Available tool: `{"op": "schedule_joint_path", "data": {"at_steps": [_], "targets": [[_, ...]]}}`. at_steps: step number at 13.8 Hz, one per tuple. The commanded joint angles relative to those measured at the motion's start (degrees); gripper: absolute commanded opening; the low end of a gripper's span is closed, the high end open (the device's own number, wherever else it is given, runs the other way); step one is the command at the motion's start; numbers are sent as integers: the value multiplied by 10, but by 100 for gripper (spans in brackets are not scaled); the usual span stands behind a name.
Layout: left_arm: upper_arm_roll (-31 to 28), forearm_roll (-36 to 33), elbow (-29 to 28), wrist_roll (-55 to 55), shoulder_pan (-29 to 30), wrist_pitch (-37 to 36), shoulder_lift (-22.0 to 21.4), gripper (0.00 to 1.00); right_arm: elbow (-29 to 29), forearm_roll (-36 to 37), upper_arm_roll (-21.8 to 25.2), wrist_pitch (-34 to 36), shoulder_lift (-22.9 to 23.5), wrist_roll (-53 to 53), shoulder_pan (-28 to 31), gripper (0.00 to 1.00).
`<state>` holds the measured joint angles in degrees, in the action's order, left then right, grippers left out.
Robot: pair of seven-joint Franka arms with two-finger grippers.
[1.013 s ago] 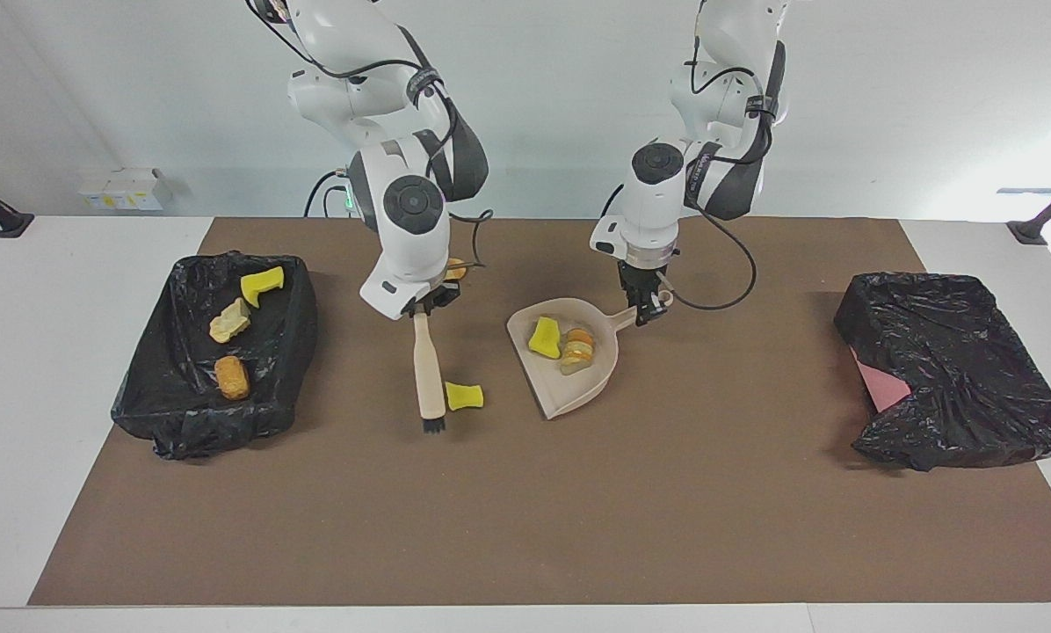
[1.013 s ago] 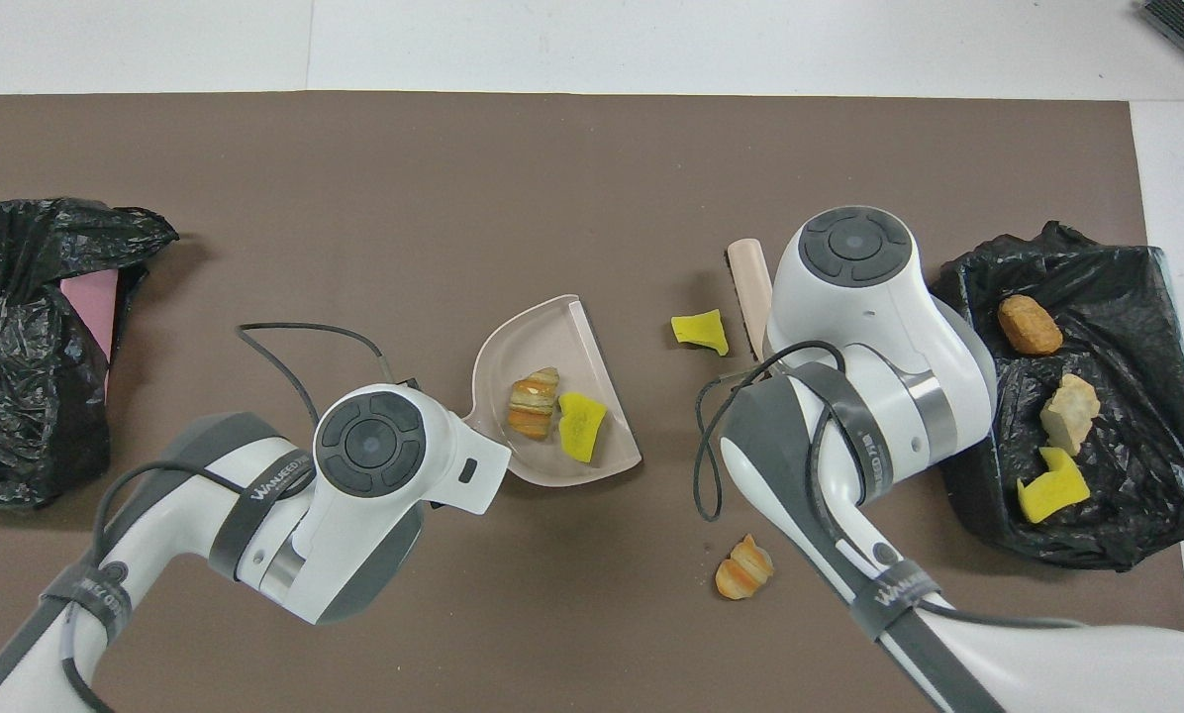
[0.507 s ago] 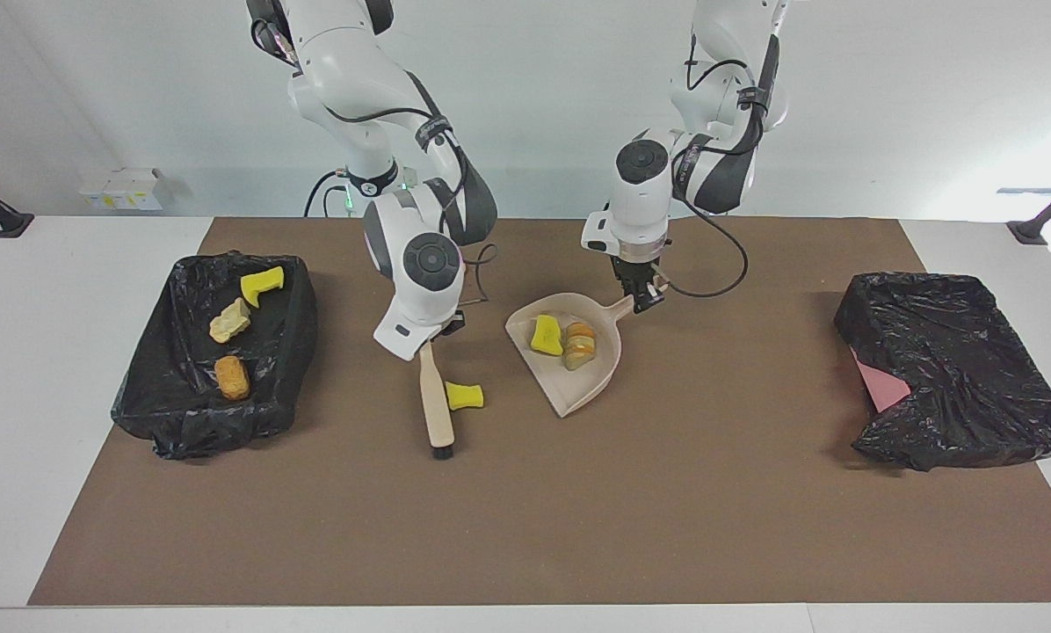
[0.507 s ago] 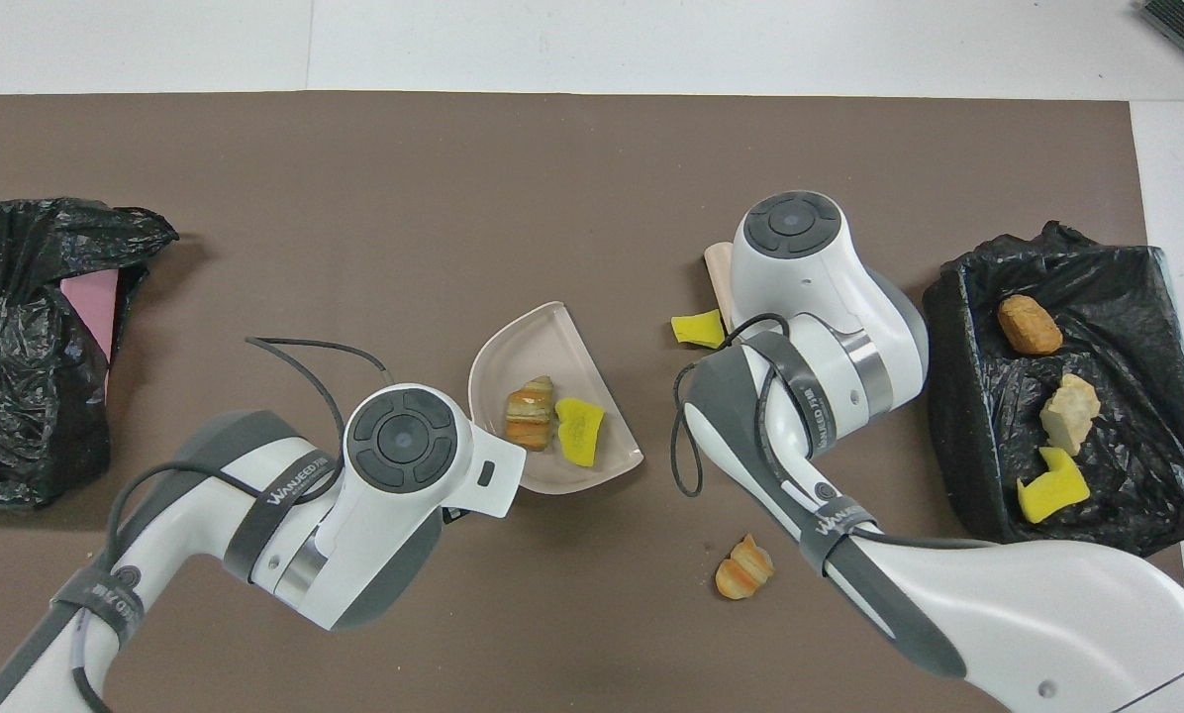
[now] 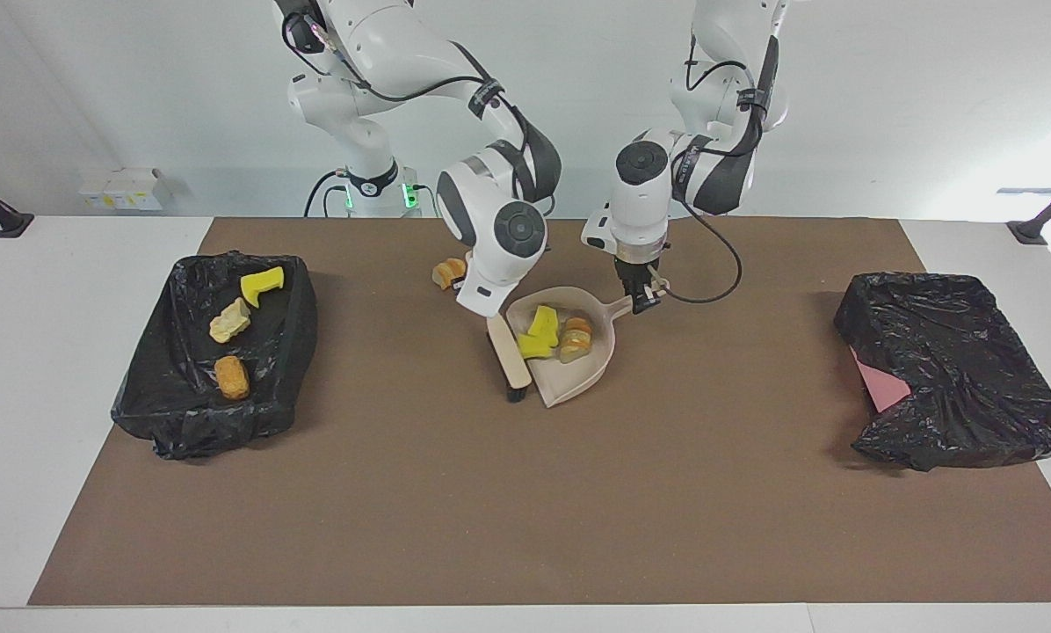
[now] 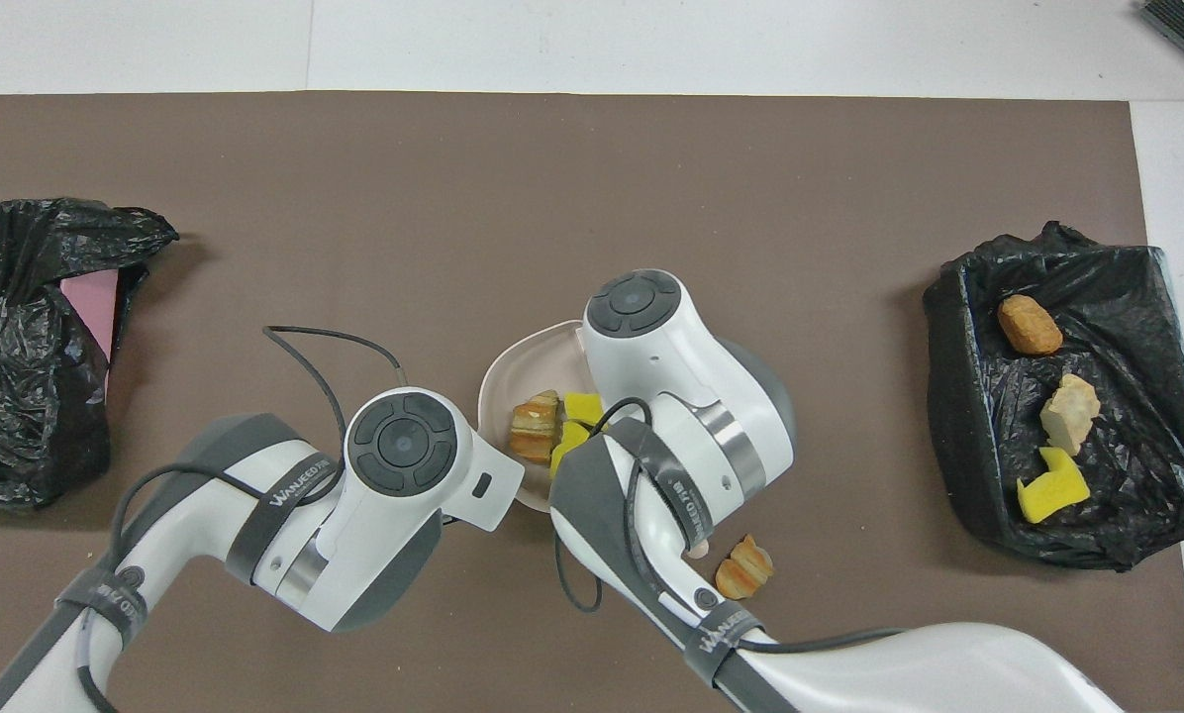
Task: Sweep and dump trash in bin
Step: 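Sweep the scraps into the dustpan held by the left gripper with the right gripper's brush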
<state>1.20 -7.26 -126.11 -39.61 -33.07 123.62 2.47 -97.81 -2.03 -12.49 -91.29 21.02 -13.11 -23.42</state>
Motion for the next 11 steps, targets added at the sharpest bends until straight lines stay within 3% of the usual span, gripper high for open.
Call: {"op": "schedule_joint_path", "data": {"at_steps": [1, 8, 11], "targets": [[-3, -5, -22, -58, -9, 34, -6, 0, -4, -26, 0, 10, -19, -8, -1, 0], [-7, 13, -10, -209, 14, 28, -3, 0, -22, -28, 4, 137, -117, -55, 46, 0], [-7, 13, -7, -257, 18, -2, -18, 0, -126, -27, 4, 140, -176, -132, 50, 0]]}}
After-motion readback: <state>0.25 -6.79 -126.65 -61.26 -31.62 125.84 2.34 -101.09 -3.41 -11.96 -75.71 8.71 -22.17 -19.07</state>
